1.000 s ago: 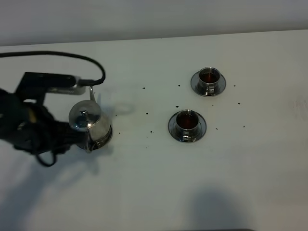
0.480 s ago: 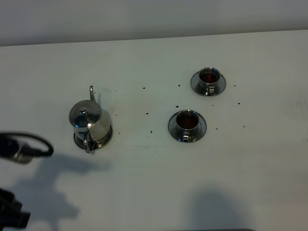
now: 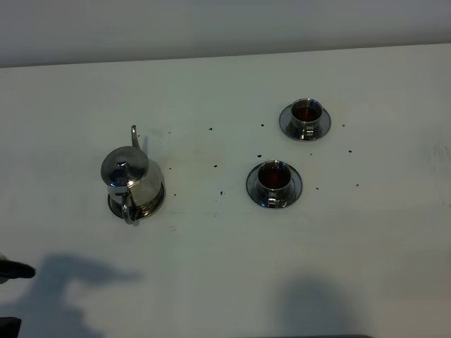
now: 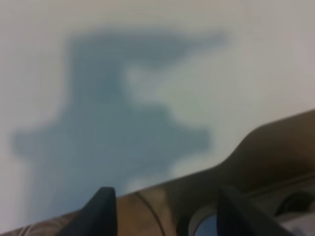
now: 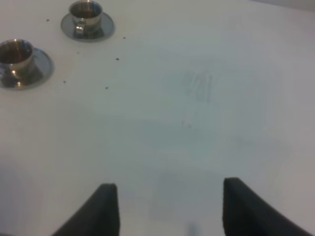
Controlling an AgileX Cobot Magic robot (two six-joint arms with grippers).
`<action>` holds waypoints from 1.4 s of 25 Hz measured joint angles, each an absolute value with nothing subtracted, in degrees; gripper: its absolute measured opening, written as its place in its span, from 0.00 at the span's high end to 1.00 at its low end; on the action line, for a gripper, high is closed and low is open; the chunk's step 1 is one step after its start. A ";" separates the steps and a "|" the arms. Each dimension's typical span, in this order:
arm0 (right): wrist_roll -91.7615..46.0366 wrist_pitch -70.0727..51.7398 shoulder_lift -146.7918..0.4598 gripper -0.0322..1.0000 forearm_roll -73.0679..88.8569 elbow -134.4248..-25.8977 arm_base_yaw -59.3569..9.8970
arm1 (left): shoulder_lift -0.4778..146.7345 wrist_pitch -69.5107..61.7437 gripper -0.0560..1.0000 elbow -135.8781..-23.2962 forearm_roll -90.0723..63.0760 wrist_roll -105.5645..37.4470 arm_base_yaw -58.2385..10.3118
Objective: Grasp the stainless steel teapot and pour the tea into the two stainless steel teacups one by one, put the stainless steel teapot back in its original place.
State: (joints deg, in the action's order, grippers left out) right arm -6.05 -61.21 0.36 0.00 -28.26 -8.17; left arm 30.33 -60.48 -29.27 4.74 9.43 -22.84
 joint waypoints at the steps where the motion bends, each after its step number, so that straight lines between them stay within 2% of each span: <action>1: -6.05 -61.21 0.36 0.53 0.00 -28.26 -8.17 | 29.21 -60.53 0.49 -29.27 4.74 9.43 -22.27; 4: -6.05 -61.21 0.36 0.53 0.00 -28.26 -8.17 | 26.39 -60.54 0.49 -29.27 4.68 9.36 -18.23; 10: -6.05 -61.21 0.36 0.53 0.00 -28.26 -8.17 | 18.94 -60.54 0.49 -29.27 0.00 4.43 -4.85; 14: -6.05 -61.21 0.36 0.53 0.00 -28.26 -8.17 | 11.76 -60.54 0.49 -29.27 -2.61 0.78 0.78; 22: -6.05 -61.21 0.36 0.53 0.00 -28.26 -8.17 | 0.48 -60.62 0.49 -29.15 -2.85 0.00 1.95; 35: -6.05 -61.21 0.36 0.53 0.00 -28.26 -8.17 | 0.00 -60.66 0.49 -29.03 -2.80 0.00 1.95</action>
State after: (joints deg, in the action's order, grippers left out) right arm -6.05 -61.21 0.36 0.00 -28.26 -8.17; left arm 0.00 -60.66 -29.03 -2.80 0.00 1.95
